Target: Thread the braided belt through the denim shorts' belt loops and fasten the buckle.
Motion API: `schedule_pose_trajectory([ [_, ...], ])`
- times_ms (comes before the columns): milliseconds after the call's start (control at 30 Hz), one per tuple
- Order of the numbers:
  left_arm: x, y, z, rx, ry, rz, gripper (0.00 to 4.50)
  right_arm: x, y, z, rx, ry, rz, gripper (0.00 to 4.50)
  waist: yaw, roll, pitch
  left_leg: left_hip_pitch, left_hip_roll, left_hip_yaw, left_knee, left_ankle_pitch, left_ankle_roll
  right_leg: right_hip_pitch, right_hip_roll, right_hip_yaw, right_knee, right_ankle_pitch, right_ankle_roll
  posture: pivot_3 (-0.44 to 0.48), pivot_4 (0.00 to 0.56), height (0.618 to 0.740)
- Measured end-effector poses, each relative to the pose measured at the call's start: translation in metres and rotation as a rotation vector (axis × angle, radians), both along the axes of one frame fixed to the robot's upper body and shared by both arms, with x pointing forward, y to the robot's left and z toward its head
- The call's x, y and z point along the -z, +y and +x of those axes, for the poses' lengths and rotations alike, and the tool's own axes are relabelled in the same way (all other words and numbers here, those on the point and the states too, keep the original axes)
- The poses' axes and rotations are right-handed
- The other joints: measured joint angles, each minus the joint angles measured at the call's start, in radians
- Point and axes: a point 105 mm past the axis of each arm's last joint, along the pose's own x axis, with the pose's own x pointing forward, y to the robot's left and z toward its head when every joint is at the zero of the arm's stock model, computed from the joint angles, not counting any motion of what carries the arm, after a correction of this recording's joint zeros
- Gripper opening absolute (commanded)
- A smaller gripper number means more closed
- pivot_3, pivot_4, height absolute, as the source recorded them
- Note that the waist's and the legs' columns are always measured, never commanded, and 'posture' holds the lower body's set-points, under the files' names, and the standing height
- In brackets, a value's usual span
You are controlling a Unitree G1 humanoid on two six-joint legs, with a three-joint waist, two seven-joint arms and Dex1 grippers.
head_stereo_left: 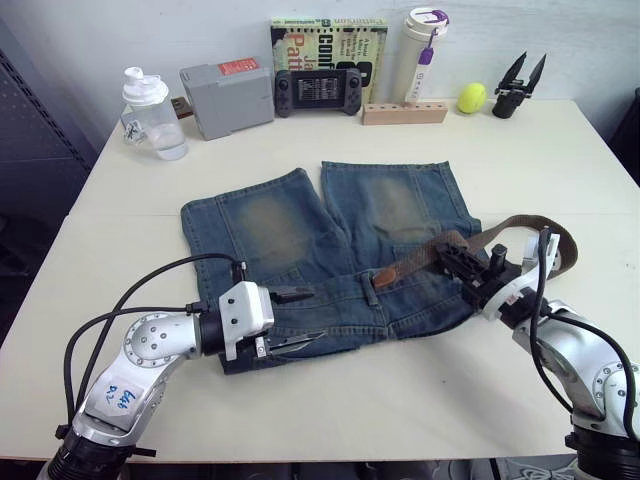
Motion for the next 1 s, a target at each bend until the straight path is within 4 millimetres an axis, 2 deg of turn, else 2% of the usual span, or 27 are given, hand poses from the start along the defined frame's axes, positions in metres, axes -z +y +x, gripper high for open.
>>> schedule_pose_trajectory([
  [167, -0.003, 0.001, 0.0, -0.01, -0.004, 0.0, 3.17, 0.016, -0.001, -0.002, 0.0, 0.006, -0.059, 0.0, 0.0, 0.0, 0.0, 0.0, -0.001, 0.001, 0.0, 0.0, 0.0, 0.0, 0.0, 0.0, 0.0, 0.0, 0.0, 0.0, 0.15, 0.726],
  [333, -0.005, 0.001, 0.002, -0.012, -0.016, 0.001, 3.17, 0.019, 0.004, -0.003, -0.03, -0.028, -0.12, 0.0, 0.0, 0.0, 0.0, 0.0, -0.001, 0.001, 0.0, 0.0, 0.0, 0.0, 0.001, 0.001, 0.0, 0.0, 0.0, 0.0, 0.15, 0.726],
  [500, -0.006, 0.001, 0.003, -0.017, -0.021, -0.002, 3.17, 0.016, 0.002, 0.0, -0.017, -0.066, -0.16, 0.0, 0.0, 0.0, 0.0, 0.0, -0.002, 0.001, 0.0, 0.0, 0.0, 0.0, 0.001, 0.001, 0.0, 0.0, 0.0, 0.0, 0.15, 0.726],
  [633, -0.008, 0.0, 0.004, -0.022, -0.031, -0.006, 3.17, 0.004, -0.005, 0.0, -0.001, -0.131, -0.231, 0.0, 0.001, 0.0, 0.0, 0.0, -0.002, 0.001, 0.0, 0.0, 0.0, 0.0, 0.001, 0.001, 0.0, 0.0, 0.0, 0.0, 0.15, 0.726],
  [1000, -0.008, 0.001, 0.006, -0.033, -0.046, 0.004, 3.17, -0.005, 0.0, -0.004, -0.01, -0.246, -0.399, 0.0, 0.001, 0.0, 0.0, 0.0, -0.002, 0.001, 0.0, 0.0, 0.0, 0.0, 0.001, 0.001, 0.0, 0.0, 0.0, 0.0, 0.15, 0.726],
])
